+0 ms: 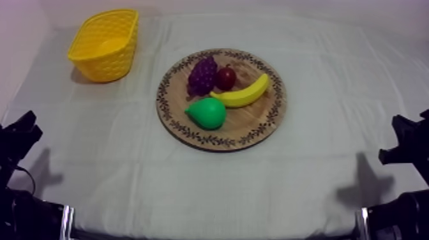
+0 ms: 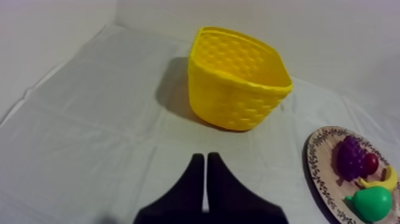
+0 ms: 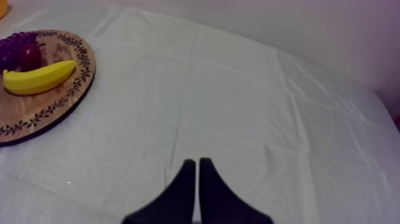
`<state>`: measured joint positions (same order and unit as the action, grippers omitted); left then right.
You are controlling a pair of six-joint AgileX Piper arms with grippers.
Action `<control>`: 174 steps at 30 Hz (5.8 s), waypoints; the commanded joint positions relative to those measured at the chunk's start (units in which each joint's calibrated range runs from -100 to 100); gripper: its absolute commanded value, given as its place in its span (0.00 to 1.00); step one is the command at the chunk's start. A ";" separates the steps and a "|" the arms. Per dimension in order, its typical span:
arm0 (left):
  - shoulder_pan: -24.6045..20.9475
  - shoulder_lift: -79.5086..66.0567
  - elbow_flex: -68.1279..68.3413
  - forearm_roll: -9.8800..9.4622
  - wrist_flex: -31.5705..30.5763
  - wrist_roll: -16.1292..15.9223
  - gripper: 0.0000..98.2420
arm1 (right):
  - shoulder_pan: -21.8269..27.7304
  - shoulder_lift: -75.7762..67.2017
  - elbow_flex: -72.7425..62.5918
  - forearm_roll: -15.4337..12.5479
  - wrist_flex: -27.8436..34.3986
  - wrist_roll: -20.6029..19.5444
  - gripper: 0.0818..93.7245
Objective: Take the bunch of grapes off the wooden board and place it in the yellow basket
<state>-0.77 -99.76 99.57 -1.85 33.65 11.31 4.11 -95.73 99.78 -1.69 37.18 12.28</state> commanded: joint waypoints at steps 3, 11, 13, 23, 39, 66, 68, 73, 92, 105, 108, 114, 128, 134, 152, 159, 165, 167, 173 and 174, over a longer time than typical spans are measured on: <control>0.01 0.01 -0.01 -0.03 -0.02 -0.01 0.00 | 0.03 -0.02 -0.01 0.01 0.00 0.00 0.00; 0.01 0.01 -0.01 -0.03 -0.02 -0.01 0.00 | 0.03 -0.02 -0.01 0.01 0.00 0.00 0.00; 0.01 0.01 -0.01 -0.03 -0.02 -0.01 0.00 | 0.03 -0.02 -0.01 0.01 0.00 0.00 0.00; 0.01 0.01 -0.01 -0.07 -0.02 -6.18 0.00 | 0.03 -0.02 -0.01 0.01 0.00 0.00 0.00; 0.98 4.64 -6.12 -0.32 1.63 -8.80 0.00 | 0.03 -0.02 -0.01 0.01 0.00 0.00 0.00; 20.77 48.63 -63.04 -0.64 30.90 -12.26 0.00 | 0.03 -0.02 -0.01 0.01 0.00 0.00 0.00; 22.50 51.13 -63.45 -0.72 30.29 -12.17 0.00 | 0.03 -0.02 -0.01 0.01 0.00 0.00 0.00; 25.34 57.60 -62.52 -1.40 26.50 -11.07 0.00 | 0.03 -0.02 -0.01 0.01 0.00 0.00 0.00; 27.61 84.33 -75.83 -2.34 21.55 -5.04 0.00 | 0.03 -0.02 -0.01 0.01 0.00 -0.02 0.00; 31.29 106.56 -104.36 -3.59 38.25 0.26 0.00 | 0.03 -0.02 -0.01 0.01 0.00 0.00 0.00; 31.60 111.60 -108.92 -3.53 40.28 1.00 0.00 | 0.03 -0.02 -0.01 0.01 0.00 0.00 0.00; 31.87 118.97 -113.04 -3.73 41.85 3.31 0.01 | 0.03 -0.02 -0.01 0.01 0.00 0.00 0.00; 30.02 126.05 -114.65 0.71 41.75 3.22 0.00 | 0.03 -0.02 -0.01 0.01 0.00 0.00 0.00; 29.84 127.01 -114.03 0.82 39.77 2.52 0.00 | 0.03 -0.02 -0.01 0.01 0.00 0.00 0.00; 29.47 125.12 -104.55 -1.24 33.77 4.88 0.69 | 0.03 -0.02 -0.01 0.01 0.00 0.00 0.00; 29.57 125.12 -104.19 -2.32 34.28 6.22 0.82 | 0.03 -0.02 -0.01 0.01 0.00 0.00 0.00; 29.48 126.43 -105.30 -2.51 34.36 6.29 0.82 | 0.03 -0.02 -0.01 0.01 0.00 0.00 0.00; 29.28 127.31 -105.69 -2.43 34.37 6.17 0.83 | 0.03 -0.02 -0.01 0.01 0.00 0.00 0.00; 28.78 130.45 -106.48 -2.30 33.72 6.05 0.83 | 0.03 -0.02 -0.01 0.01 0.00 0.00 0.00; 28.75 131.05 -106.65 -2.26 33.55 6.03 0.83 | 0.03 -0.02 -0.01 0.01 0.00 0.00 0.00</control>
<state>27.97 30.72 -6.99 -4.17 67.28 17.38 4.11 -95.73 99.78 -1.69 37.17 12.29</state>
